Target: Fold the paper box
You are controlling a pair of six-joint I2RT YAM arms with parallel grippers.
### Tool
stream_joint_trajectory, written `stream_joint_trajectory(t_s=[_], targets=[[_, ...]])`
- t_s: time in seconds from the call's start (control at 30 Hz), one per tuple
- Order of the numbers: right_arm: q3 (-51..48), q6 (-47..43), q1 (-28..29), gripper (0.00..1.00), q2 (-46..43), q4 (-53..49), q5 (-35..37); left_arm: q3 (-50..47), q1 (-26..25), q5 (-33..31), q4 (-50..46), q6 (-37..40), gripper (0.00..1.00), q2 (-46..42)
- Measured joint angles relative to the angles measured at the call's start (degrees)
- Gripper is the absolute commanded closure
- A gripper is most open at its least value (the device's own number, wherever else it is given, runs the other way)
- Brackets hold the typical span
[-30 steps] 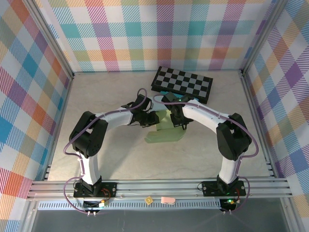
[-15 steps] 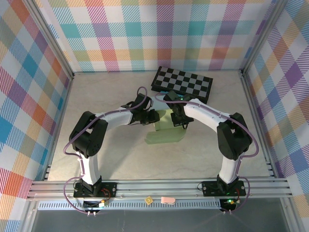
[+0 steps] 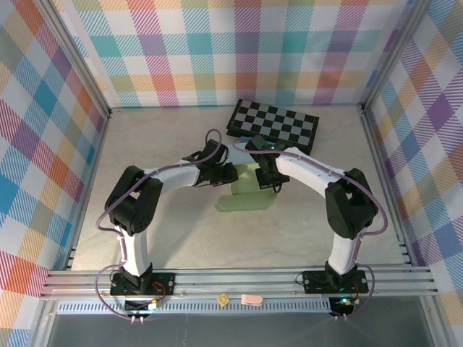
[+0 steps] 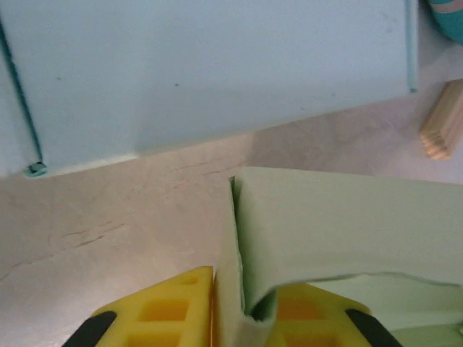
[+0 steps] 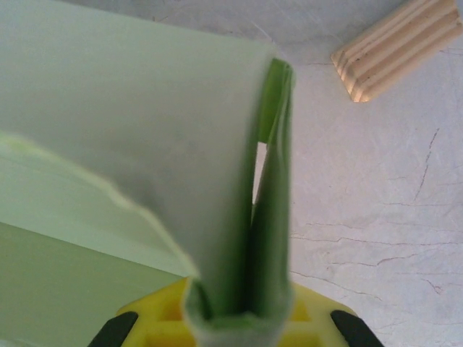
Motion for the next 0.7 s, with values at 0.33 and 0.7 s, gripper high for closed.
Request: stream_joint_trajectory(t_s=[0.33,0.7], targets=[[0.0,-0.2,-0.1,1.0,0.8,0.1,-0.1,1.8,-3.6,-9.2,-3.9,-1.0,1.0,0.2],[0.0,-0.2,0.0,1.0,0.8,-0.3,-1.5,3.0,-4.0,-10.8,-5.5,-1.5,0.63,-0.1]])
